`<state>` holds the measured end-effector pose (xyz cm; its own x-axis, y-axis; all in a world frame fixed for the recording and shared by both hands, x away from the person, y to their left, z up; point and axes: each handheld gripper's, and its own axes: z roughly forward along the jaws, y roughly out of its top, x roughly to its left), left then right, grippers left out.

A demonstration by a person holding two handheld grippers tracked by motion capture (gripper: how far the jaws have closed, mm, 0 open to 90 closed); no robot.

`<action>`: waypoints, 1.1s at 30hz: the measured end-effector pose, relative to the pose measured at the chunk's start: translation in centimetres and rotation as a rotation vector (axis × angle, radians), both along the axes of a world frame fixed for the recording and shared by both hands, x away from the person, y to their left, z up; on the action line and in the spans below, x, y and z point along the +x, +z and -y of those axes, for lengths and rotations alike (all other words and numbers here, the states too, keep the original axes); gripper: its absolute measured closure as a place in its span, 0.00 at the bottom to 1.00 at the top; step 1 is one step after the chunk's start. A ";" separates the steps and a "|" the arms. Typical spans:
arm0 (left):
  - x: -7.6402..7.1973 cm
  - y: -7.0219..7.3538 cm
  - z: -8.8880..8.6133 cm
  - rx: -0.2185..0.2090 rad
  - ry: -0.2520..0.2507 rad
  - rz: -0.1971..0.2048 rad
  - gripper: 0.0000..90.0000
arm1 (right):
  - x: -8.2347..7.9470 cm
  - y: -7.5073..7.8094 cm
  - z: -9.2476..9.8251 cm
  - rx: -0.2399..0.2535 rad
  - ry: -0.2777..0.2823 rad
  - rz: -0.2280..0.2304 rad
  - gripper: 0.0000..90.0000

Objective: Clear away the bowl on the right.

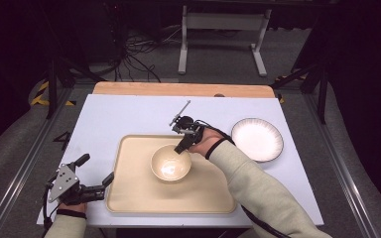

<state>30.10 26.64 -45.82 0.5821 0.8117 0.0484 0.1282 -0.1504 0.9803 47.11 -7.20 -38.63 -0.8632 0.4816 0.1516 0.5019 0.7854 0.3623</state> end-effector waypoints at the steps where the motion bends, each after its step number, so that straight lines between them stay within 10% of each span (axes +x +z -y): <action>1: 0.0 0.0 0.0 0.000 0.000 0.000 0.00 | 0.0 0.0 0.0 0.000 0.000 0.000 0.88; 21: 0.0 0.0 0.1 0.018 -0.003 0.001 0.00 | -1.9 4.3 1.5 0.071 0.030 0.190 0.53; 33: 0.1 0.0 0.2 0.016 -0.002 0.000 0.00 | -3.7 5.9 3.2 0.230 0.058 0.290 0.20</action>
<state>30.17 26.44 -45.83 0.5835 0.8099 0.0609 0.1282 -0.1659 0.9778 43.37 -10.44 -32.77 -0.9110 0.4123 -0.0049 0.3093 0.6912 0.6531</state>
